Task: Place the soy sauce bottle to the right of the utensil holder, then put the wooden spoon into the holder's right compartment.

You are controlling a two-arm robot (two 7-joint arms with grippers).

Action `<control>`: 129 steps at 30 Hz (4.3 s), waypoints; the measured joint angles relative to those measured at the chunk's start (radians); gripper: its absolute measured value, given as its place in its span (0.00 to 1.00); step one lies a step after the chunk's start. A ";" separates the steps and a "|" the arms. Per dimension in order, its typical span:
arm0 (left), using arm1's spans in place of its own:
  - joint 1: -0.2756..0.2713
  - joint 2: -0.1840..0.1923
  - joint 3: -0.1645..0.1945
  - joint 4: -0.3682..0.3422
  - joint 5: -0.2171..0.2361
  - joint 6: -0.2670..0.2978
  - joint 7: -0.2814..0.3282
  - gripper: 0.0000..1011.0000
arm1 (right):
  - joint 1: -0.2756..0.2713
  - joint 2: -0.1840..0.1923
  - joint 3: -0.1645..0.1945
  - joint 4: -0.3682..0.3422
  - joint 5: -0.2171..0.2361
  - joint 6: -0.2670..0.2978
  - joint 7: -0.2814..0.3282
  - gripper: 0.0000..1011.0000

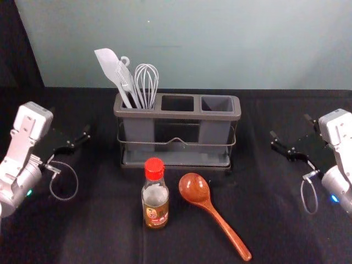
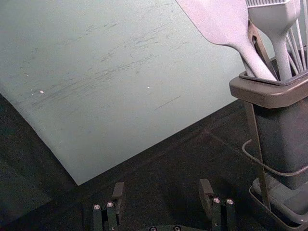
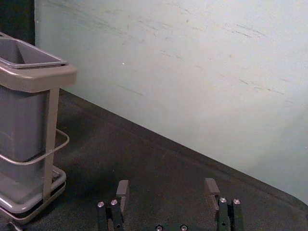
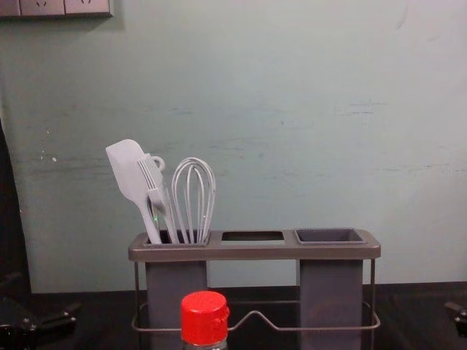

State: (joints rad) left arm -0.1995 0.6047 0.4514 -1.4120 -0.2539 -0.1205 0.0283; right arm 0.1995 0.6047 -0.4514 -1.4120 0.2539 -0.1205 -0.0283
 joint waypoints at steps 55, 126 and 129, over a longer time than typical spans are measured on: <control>0.000 0.000 0.000 0.000 0.000 0.000 0.000 0.99 | -0.150 0.036 0.052 -0.147 -0.026 -0.003 -0.033 0.99; 0.000 0.000 0.000 0.000 0.000 0.000 0.000 0.99 | -0.238 -0.215 -0.061 -0.365 0.028 0.017 0.337 0.99; 0.000 0.000 0.000 0.000 0.000 0.000 0.000 0.99 | -0.236 -0.231 -0.061 -0.358 0.014 0.019 0.328 0.99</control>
State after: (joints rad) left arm -0.1995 0.6047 0.4513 -1.4120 -0.2539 -0.1205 0.0283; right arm -0.0369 0.3734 -0.5125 -1.7697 0.2682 -0.1020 0.2995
